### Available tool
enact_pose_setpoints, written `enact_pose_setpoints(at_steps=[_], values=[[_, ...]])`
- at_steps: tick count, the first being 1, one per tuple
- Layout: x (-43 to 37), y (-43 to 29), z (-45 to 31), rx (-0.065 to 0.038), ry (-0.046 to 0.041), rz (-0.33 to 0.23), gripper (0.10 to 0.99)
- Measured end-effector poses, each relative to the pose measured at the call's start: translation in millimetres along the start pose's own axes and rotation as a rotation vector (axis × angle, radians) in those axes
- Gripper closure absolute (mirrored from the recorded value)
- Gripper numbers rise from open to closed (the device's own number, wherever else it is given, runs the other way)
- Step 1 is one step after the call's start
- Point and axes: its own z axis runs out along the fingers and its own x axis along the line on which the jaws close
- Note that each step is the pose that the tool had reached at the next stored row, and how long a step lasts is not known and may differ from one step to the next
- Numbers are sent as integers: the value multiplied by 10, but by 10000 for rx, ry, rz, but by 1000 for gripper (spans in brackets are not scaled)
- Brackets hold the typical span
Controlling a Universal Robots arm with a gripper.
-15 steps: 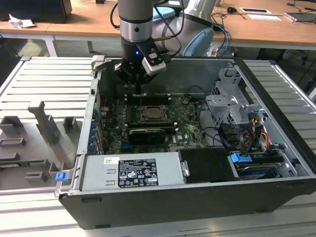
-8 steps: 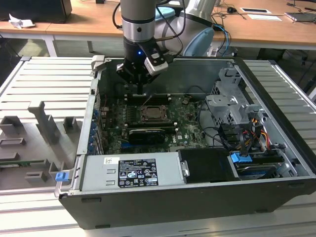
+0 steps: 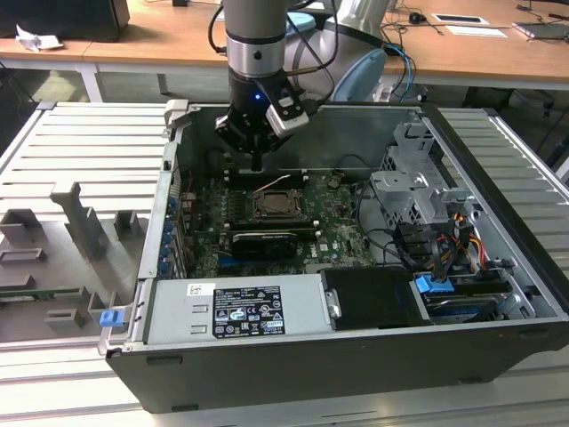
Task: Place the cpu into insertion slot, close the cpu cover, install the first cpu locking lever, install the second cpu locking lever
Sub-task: 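Install the first cpu locking lever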
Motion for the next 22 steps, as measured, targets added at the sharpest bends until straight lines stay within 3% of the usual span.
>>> enact_pose_setpoints(at_steps=[6, 7, 9, 17, 20, 22], values=[[-103, -2, 25, -37, -1, 3, 976], [-124, -3, 29, -142, -1, 21, 976], [-144, -4, 46, -540, -8, 58, 976], [-145, -8, 125, -583, -9, 69, 976], [-169, -13, 215, -628, -8, 71, 976], [-181, -14, 236, -635, -6, 23, 976]])
